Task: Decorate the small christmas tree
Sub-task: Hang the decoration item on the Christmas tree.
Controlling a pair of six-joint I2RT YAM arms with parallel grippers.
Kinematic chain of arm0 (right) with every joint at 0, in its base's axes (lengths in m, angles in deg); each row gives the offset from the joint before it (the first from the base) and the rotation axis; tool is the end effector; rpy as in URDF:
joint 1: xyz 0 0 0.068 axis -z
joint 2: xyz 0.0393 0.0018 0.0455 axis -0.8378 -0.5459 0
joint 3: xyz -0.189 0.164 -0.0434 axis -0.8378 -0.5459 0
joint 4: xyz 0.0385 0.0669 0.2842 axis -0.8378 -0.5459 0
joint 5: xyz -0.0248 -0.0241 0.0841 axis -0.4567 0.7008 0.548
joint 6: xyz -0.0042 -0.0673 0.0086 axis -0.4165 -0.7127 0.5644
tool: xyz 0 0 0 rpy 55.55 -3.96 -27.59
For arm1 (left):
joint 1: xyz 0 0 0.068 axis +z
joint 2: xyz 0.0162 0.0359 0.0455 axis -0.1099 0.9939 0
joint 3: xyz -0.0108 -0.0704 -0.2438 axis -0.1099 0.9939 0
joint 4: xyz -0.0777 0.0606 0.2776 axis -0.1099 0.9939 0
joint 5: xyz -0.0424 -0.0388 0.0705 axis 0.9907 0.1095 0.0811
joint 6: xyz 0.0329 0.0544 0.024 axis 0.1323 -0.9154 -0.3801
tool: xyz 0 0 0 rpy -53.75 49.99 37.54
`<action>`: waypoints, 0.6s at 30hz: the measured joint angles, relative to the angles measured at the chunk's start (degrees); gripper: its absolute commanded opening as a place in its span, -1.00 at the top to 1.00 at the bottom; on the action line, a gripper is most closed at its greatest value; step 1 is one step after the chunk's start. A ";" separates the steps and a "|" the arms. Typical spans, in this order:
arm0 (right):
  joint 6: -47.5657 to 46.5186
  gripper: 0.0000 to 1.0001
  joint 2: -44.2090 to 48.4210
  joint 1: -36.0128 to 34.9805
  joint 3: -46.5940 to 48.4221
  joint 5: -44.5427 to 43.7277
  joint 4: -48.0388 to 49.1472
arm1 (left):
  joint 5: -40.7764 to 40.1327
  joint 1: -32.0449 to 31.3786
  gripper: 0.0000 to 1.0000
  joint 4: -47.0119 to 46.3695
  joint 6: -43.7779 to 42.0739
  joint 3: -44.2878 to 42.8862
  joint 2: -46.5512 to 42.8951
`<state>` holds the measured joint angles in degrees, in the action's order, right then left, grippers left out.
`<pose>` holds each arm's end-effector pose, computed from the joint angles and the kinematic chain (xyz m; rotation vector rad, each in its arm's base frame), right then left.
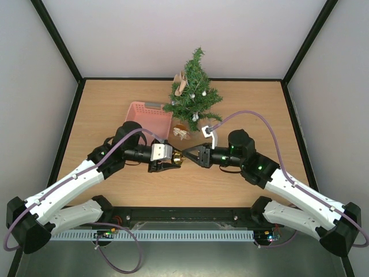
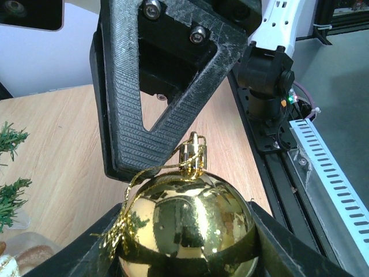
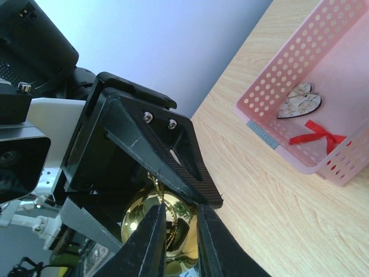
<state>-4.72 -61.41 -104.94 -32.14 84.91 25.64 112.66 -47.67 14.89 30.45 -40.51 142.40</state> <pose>0.1544 0.2211 0.2987 -0.6624 1.9563 1.6308 0.1819 -0.2117 0.2874 1.5175 1.2060 -0.8905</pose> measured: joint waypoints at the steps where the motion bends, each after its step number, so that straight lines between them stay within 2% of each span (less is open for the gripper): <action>1: 0.02 0.83 0.09 0.00 -0.26 0.15 0.44 | 0.02 0.00 0.21 0.02 0.00 0.00 0.00; 4: 0.33 0.96 0.61 0.00 -1.42 0.98 2.45 | 0.07 0.00 0.21 0.17 0.00 0.00 0.00; 18: 0.63 0.97 4.50 0.00 -4.48 2.21 8.48 | 0.11 0.00 0.21 0.20 -0.20 0.00 0.00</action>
<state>-4.08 -56.90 -104.94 -36.62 87.12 34.12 112.77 -47.67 15.08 30.26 -40.51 142.40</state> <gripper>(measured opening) 0.017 0.476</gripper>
